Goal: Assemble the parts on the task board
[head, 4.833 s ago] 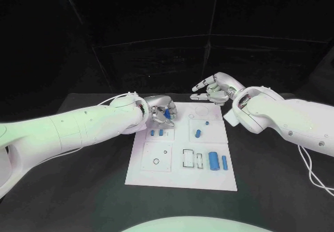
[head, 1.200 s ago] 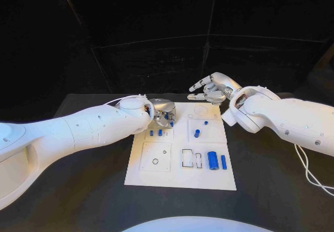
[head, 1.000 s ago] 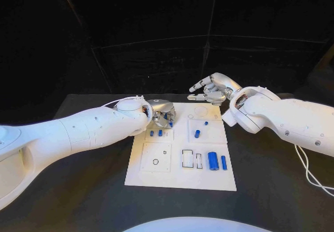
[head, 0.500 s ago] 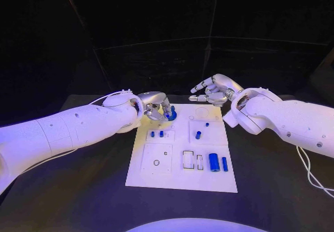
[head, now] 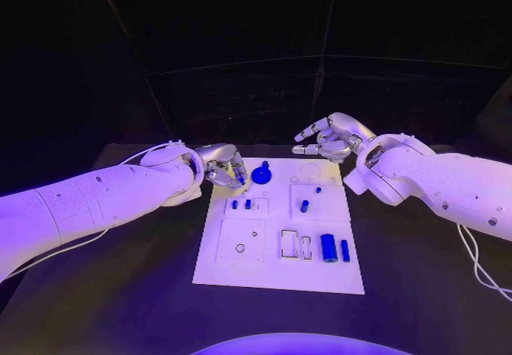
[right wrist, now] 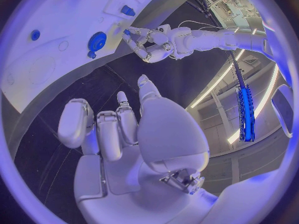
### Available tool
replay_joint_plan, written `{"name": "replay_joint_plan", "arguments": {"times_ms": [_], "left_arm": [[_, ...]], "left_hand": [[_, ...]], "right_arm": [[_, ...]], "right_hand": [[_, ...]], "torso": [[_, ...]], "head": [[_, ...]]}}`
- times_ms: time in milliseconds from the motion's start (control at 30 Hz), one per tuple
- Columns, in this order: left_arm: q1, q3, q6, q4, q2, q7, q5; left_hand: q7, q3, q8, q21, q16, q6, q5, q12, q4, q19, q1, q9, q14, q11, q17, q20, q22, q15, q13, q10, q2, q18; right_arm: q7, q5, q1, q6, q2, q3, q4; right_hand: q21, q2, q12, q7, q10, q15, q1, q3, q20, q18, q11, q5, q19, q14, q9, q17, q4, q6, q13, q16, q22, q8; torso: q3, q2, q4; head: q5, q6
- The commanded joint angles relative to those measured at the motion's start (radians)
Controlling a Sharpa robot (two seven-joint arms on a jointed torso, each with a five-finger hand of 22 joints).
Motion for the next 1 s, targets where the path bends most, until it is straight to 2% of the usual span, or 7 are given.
{"name": "replay_joint_plan", "arguments": {"times_ms": [33,300,1000], "left_arm": [[-0.004,0.001,0.018,-0.011,0.007,-0.001,0.020],[-0.018,0.001,0.021,-0.029,0.020,-0.001,0.021],[-0.025,0.001,0.041,-0.055,0.047,-0.005,-0.023]], "left_hand": [[0.003,0.004,-0.006,0.005,0.003,0.007,0.001,-0.005,0.000,0.005,-0.007,-0.001,0.017,0.001,-0.001,0.001,0.001,-0.007,0.000,0.007,-0.002,-0.020],[0.002,0.005,-0.006,0.005,0.003,0.008,0.001,-0.005,0.000,0.005,-0.007,-0.001,0.017,0.000,-0.003,0.001,0.001,-0.007,0.000,0.008,-0.002,-0.020],[0.002,0.005,-0.007,0.006,0.002,0.008,0.001,-0.006,-0.001,0.005,-0.008,-0.001,0.016,0.000,-0.005,0.001,0.003,-0.007,0.000,0.008,-0.003,-0.020]], "right_arm": [[0.011,0.002,0.001,0.005,0.001,0.001,0.000],[0.011,0.002,0.001,0.005,0.001,0.001,-0.001],[0.010,0.002,0.001,0.005,0.001,0.001,0.001]], "right_hand": [[-0.005,0.010,-0.002,-0.002,-0.001,-0.009,0.000,-0.006,0.001,0.011,-0.001,0.003,-0.005,0.073,-0.001,0.128,0.003,-0.008,0.048,-0.003,-0.001,0.007],[-0.005,0.010,-0.002,-0.002,-0.001,-0.009,0.000,-0.006,0.001,0.011,-0.001,0.003,-0.005,0.073,-0.001,0.128,0.003,-0.008,0.048,-0.003,-0.001,0.007],[-0.005,0.010,-0.002,-0.002,-0.001,-0.009,0.000,-0.006,0.001,0.011,-0.001,0.003,-0.005,0.073,-0.001,0.128,0.003,-0.008,0.048,-0.003,-0.001,0.007]], "torso": [[0.0002,0.001,-0.0020],[0.0012,0.000,-0.0001],[0.0014,0.001,-0.0010]], "head": [[0.000,-0.001],[-0.002,-0.004],[-0.006,-0.003]]}}
